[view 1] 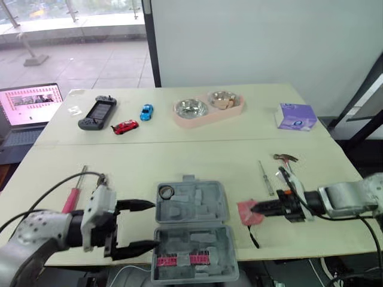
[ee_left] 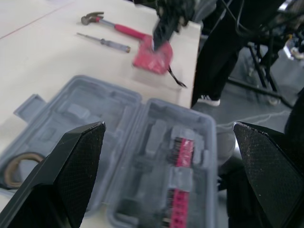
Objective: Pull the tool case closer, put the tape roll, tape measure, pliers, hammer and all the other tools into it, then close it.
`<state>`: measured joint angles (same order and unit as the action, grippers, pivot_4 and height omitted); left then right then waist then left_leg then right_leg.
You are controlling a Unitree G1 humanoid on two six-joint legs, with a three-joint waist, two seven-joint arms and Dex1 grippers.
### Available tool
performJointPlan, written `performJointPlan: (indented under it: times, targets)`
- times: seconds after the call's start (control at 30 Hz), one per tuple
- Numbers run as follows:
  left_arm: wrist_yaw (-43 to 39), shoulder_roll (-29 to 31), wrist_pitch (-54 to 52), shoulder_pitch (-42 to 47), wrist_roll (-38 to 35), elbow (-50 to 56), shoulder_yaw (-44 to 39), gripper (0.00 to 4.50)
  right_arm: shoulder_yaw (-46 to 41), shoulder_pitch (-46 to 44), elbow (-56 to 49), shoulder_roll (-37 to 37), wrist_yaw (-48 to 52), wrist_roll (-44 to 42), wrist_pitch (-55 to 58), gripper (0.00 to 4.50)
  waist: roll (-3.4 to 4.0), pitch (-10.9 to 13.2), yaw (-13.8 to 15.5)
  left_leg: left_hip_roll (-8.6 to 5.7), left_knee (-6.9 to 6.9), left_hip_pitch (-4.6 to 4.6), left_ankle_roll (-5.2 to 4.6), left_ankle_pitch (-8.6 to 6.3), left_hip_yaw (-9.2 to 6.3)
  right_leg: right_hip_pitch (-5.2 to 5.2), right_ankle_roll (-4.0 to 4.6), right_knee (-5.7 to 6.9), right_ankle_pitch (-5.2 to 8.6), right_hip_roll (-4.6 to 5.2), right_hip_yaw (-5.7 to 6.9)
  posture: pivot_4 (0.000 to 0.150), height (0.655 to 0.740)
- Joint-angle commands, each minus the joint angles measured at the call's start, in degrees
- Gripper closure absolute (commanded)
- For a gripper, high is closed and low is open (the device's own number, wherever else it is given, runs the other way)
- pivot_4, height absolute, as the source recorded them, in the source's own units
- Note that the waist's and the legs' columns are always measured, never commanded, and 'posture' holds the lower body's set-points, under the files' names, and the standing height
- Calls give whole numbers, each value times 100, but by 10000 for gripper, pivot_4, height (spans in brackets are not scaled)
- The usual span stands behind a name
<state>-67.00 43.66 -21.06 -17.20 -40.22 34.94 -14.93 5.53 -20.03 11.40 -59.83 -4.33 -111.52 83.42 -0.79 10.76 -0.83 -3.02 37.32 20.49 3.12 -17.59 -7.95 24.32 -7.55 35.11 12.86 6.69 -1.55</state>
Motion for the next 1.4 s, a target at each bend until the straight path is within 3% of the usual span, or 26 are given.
performJointPlan:
  times: [0.03, 0.57, 0.6, 0.63, 0.8, 0.83, 0.97, 1.07, 1.17, 1.27, 1.4]
  targets:
    - [-267, -204, 845, -243, 339, -125, -54, 0, -183, 280, -235, 7, -211, -97, -418, 40667, 0, 0, 11, 0, 2, -4, 0, 0, 0, -6, 8, 0, 4, 0, -1, 1500, 7360]
    - [-616, 61, 1287, -12, 632, -489, 328, 0, -214, 676, -325, 374, -624, 788, -648, 40667, -4, -10, 7, 2, 0, -6, 0, 0, -2, -12, -10, -6, -6, -3, -1, 1500, 7360]
    - [-616, 74, 1242, 0, 588, -476, 321, 0, -275, 689, -333, 384, -623, 788, -666, 30368, -4, -10, 8, 2, 0, -7, 0, 0, -2, -12, -10, -6, -6, -3, -1, 1500, 7360]
    - [-617, 81, 1220, 11, 565, -473, 318, 0, -323, 690, -328, 381, -614, 790, -662, 27513, -3, -9, 12, 2, 0, -7, 0, 0, -2, -12, -10, -6, -6, -3, -1, 1500, 7360]
    - [-628, 104, 1164, 56, 510, -500, 312, 0, -581, 636, -333, 321, -537, 819, -642, 2680, 1, -7, 14, 2, 0, -5, 0, 0, -2, -11, -11, -6, -6, -3, -1, 1500, 7360]
    - [-628, 107, 1166, 55, 509, -506, 311, 0, -667, 608, -380, 269, -458, 802, -621, 627, 1, -7, 14, 2, 1, -5, 0, 0, -2, -11, -11, -6, -6, -3, -1, 1500, 7360]
    - [-643, 120, 1185, 41, 514, -549, 300, 0, -901, 508, -695, 150, 55, 1154, -534, 627, 3, -6, 15, 1, -1, -4, -1, 0, -2, -10, -11, -6, -6, -2, 0, 1500, 7360]
    - [-627, 113, 1166, 13, 497, -576, 266, 0, -726, 730, -2084, -493, 2305, 3082, -1506, 627, 17, -2, 8, 2, -1, -4, 0, 0, -1, -8, -12, -6, -6, -3, 0, 1500, 7360]
    - [-649, 121, 1189, -89, 491, -567, 222, 0, -390, 1898, -3369, -1360, 5802, 5848, -4894, 627, 23, -1, 37, 1, -4, -3, -2, -1, -4, -7, -36, -5, 6, -2, 5, 1500, 7360]
    - [-680, 137, 1239, -183, 518, -553, 215, 0, 177, 2352, -2830, -1391, 7283, 7992, -7826, 627, 6, -4, -1, 2, -8, -6, -1, -3, -6, -13, -75, -5, 31, -2, 11, 1500, 7360]
    - [-665, 155, 1225, -228, 514, -508, 224, 0, 742, 1634, -1381, -597, 7881, 9337, -9447, 627, -9, 2, -73, -1, 9, -16, 0, -3, 15, -23, -35, -6, 5, 6, -4, 1500, 7360]
